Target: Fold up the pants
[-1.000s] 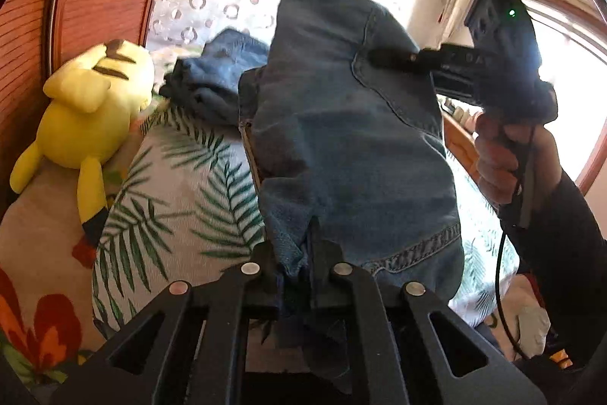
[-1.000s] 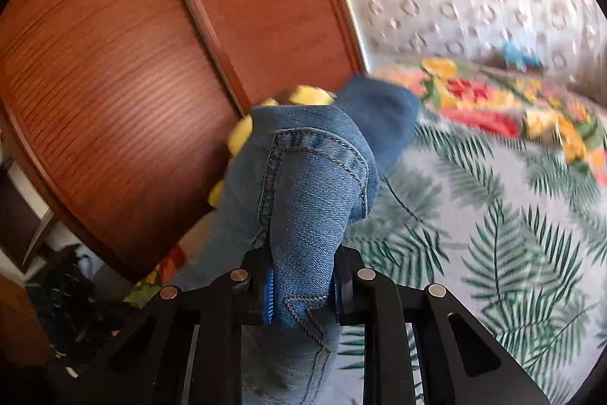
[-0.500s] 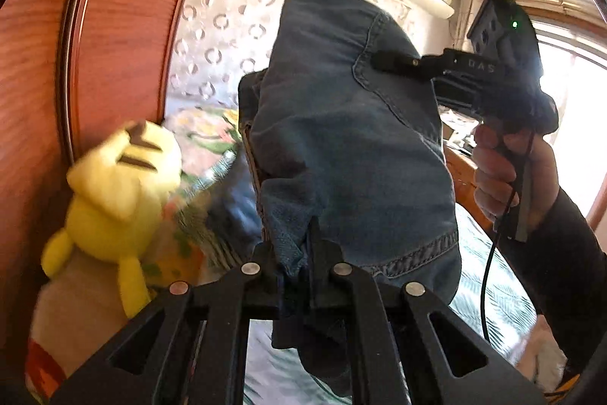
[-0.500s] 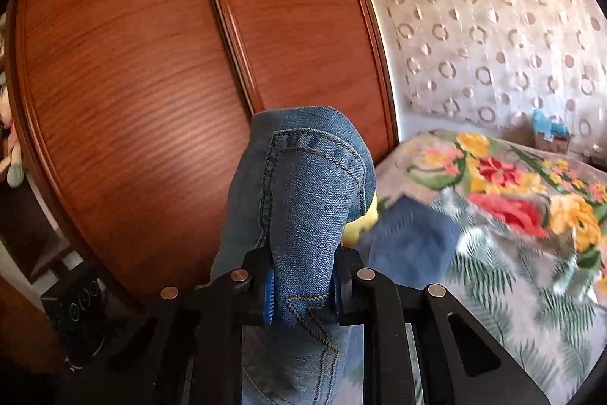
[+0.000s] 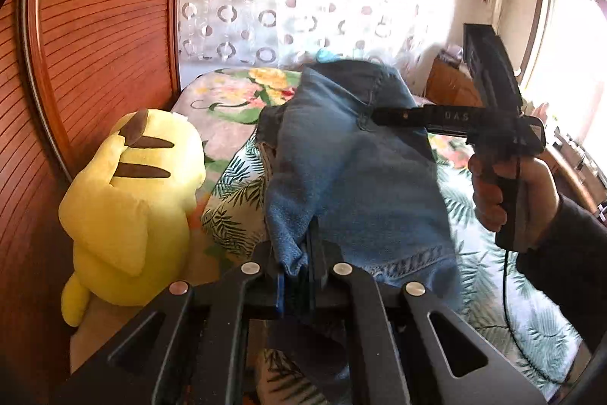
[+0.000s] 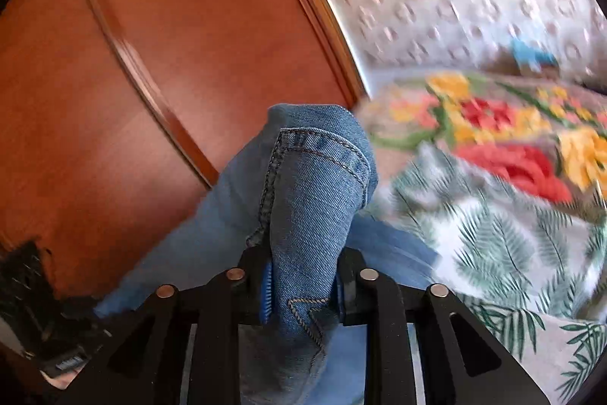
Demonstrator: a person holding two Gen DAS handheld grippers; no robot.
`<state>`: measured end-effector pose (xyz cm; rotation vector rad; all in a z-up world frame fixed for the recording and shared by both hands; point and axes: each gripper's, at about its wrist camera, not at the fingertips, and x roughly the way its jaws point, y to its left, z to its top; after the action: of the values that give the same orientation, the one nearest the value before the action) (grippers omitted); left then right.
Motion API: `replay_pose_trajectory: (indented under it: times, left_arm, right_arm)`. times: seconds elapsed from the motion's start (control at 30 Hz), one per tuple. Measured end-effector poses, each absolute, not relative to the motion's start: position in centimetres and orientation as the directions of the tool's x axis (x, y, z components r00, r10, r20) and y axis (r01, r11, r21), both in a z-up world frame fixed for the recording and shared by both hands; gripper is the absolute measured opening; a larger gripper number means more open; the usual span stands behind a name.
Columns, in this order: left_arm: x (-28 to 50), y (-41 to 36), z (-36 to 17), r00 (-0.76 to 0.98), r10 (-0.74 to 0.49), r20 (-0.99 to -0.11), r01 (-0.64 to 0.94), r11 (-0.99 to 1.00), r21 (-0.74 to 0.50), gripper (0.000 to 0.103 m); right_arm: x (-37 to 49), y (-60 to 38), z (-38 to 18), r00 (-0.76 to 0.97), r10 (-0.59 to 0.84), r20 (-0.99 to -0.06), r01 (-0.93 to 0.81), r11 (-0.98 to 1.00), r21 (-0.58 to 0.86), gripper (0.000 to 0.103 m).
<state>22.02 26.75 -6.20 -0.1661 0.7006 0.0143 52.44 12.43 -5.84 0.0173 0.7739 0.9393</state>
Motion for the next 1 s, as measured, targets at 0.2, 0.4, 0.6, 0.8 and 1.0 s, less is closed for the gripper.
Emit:
replay_pose_trajectory:
  times: [0.2,0.4,0.6,0.8,1.0]
  left_arm:
    - [21.8,26.6,-6.4,0.764,-0.027,-0.644,-0.068,0.990,-0.122,0.010]
    - [21.6,26.2,-6.6,0.771,0.007,-0.637,-0.086,0.992,-0.092,0.023]
    - [20.0,25.6,-5.6,0.784,0.050,-0.619,-0.108,0.992,-0.057,0.034]
    - [17.1,24.0,-3.5,0.821,0.063,-0.567,-0.106,0.993,-0.043,0.050]
    - [14.7,20.3,-1.4,0.859,0.046,-0.510,-0.064,0.998,-0.017,0.078]
  right_arm:
    - [54.4,12.0,-6.0,0.395,0.711,-0.582,-0.702,0.642,0.307,0.063]
    - [49.0,12.3,-4.2,0.558,0.561,-0.612,-0.674,0.736,0.060,0.063]
    - [45.7,11.6,-3.6,0.595,0.543,-0.593,-0.646,0.761,0.049,0.063]
    - [39.3,7.2,-2.3,0.607,0.562,-0.562,-0.657,0.753,0.043,0.063]
    - [31.0,0.0,-0.2,0.631,0.573,-0.523,-0.643,0.764,0.062,0.063]
